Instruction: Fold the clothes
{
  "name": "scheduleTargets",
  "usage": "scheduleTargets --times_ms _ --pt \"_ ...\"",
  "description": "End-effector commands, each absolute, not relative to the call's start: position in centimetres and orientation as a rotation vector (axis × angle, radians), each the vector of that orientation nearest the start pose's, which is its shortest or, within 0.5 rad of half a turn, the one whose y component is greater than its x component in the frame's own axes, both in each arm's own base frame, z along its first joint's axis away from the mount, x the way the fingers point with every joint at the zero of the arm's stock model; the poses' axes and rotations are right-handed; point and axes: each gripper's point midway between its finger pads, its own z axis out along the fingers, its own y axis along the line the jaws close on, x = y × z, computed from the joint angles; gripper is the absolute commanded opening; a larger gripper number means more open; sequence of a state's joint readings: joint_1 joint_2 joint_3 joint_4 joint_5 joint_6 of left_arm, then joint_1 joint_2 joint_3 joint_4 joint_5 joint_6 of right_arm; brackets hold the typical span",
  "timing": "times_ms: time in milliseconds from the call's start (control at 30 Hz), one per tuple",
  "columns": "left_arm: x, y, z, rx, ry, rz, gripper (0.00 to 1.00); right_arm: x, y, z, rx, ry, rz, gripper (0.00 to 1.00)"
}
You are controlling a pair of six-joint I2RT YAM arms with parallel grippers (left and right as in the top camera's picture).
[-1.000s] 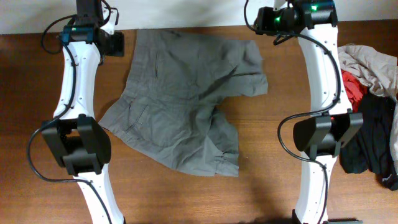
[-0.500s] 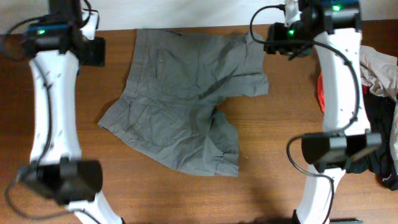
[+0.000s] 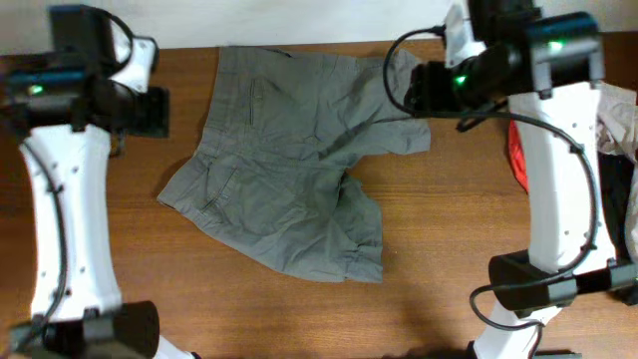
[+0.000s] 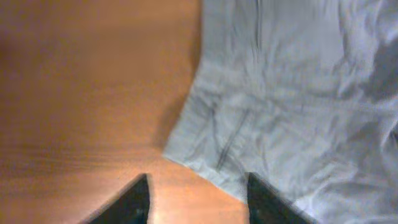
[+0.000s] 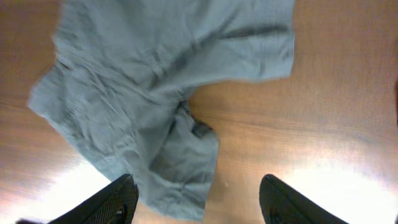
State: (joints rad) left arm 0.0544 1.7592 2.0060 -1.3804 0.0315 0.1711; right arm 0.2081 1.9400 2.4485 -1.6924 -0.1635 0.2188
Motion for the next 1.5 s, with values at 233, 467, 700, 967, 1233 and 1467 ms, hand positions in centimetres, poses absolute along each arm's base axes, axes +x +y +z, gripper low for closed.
scheduleTargets --times_ms 233,467,700,967,1233,1467 --pt "35.9 0.4 26.1 0.238 2.776 -0.064 0.28 32.0 12.3 36.9 -0.179 2.576 0.148 0.68" --pt "32.7 -0.7 31.2 0.254 2.616 -0.098 0.27 24.1 8.4 44.3 -0.116 2.294 0.105 0.72" --pt "33.3 -0.7 30.4 0.298 2.536 -0.069 0.23 19.7 2.7 39.3 0.229 2.338 -0.029 0.81" --pt "36.1 -1.5 20.6 0.323 2.58 -0.157 0.52 21.4 7.1 26.5 0.193 2.521 0.105 0.99" --pt "35.2 -3.2 12.9 0.336 2.73 -0.342 0.52 25.0 11.9 14.6 0.161 2.797 0.355 0.99" --pt "35.4 -3.2 10.1 0.328 2.801 -0.371 0.52 28.9 13.1 9.5 0.222 2.921 0.784 0.93"
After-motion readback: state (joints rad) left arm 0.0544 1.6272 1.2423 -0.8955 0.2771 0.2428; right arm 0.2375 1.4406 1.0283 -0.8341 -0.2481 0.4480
